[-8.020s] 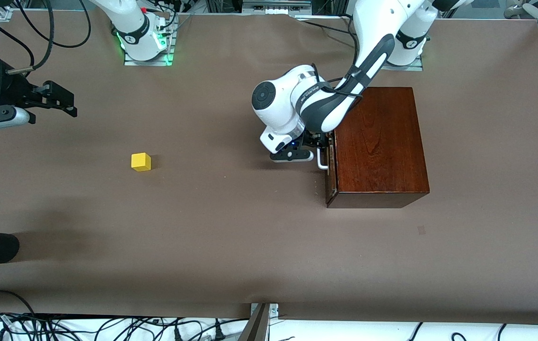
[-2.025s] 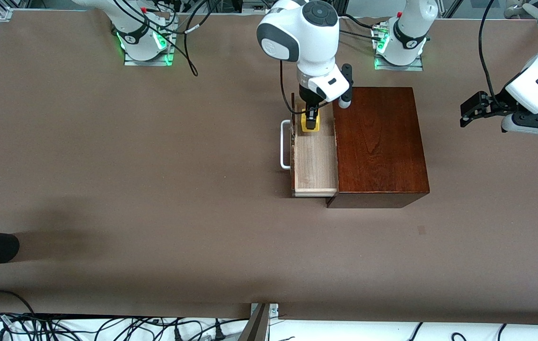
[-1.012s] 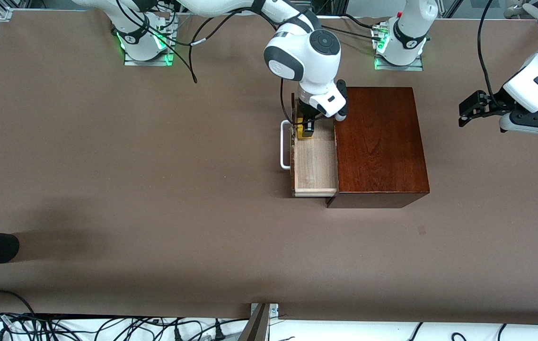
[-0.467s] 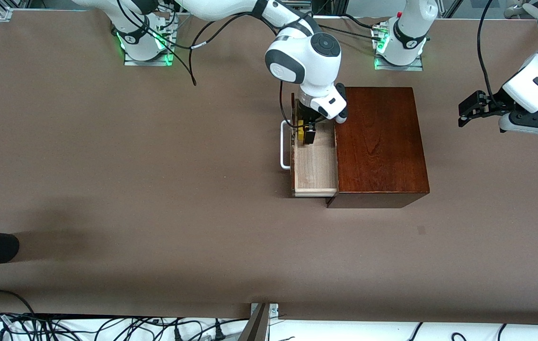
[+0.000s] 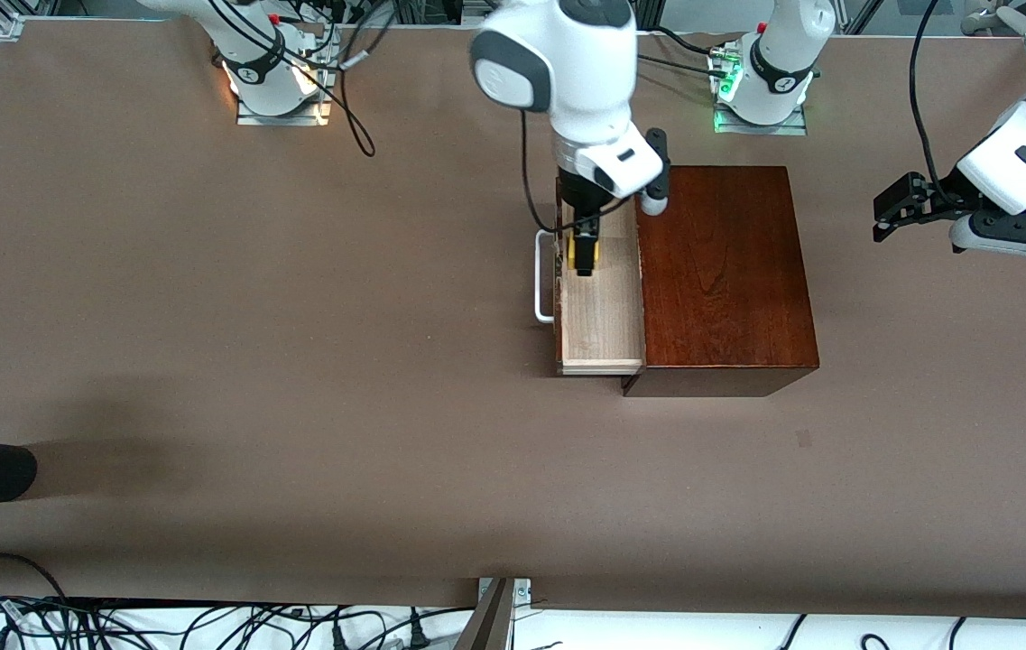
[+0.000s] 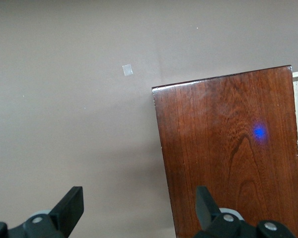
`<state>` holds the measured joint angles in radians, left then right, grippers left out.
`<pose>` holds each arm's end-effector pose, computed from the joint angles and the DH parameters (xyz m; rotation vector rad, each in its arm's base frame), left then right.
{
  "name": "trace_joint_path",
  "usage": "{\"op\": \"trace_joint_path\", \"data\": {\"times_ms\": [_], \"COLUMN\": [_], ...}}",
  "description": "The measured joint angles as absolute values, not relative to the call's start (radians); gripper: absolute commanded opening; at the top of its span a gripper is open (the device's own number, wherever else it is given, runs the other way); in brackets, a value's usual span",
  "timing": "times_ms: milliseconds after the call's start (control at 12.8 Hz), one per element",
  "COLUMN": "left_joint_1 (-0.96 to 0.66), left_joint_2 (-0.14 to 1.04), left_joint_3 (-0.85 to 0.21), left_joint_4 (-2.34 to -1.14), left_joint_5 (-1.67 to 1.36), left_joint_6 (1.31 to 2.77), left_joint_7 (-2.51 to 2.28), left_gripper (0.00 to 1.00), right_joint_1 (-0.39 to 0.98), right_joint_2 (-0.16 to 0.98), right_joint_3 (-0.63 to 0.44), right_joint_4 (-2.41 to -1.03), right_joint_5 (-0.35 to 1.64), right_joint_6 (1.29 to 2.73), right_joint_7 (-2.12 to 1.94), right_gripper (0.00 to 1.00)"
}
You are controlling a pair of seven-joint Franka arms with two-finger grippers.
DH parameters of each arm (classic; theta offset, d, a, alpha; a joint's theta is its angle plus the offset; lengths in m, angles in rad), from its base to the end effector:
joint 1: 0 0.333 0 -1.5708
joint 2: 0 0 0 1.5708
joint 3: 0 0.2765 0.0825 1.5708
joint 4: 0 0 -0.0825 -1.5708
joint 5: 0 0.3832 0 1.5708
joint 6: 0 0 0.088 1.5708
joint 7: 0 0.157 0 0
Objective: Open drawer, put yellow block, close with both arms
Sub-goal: 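Open the right gripper and withdraw it from the drawer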
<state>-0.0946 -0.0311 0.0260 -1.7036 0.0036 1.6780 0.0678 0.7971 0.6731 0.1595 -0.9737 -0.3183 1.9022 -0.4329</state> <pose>0.5511 -0.0372 0.4986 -3.1315 0.2145 -0.0086 0.4905 0.5692 0.4277 2.2601 1.9156 0.4572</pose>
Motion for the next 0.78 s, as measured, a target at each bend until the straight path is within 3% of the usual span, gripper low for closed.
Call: {"op": "trace_joint_path", "data": {"times_ms": [467,779], "left_joint_1": [-0.115,-0.146], "left_joint_2": [-0.031,-0.027], "left_joint_3": [0.007,-0.13], "left_joint_4": [-1.693,-1.654], "left_joint_5": [0.003,0.001], "left_joint_6": [1.676,1.61], "left_joint_7": [0.07,0.07], "left_gripper": [1.0,1.0], "right_joint_1": [0.471,0.356], "right_joint_2": [0.532,0.444], "right_joint_3": [0.155,0.07], "right_joint_4": [-0.978,-1.006], "right_joint_5": [-0.132,0.033], "right_joint_6": [1.892,1.753], "right_joint_7": [-0.452,-0.446], "right_gripper": [1.0,1.0]}}
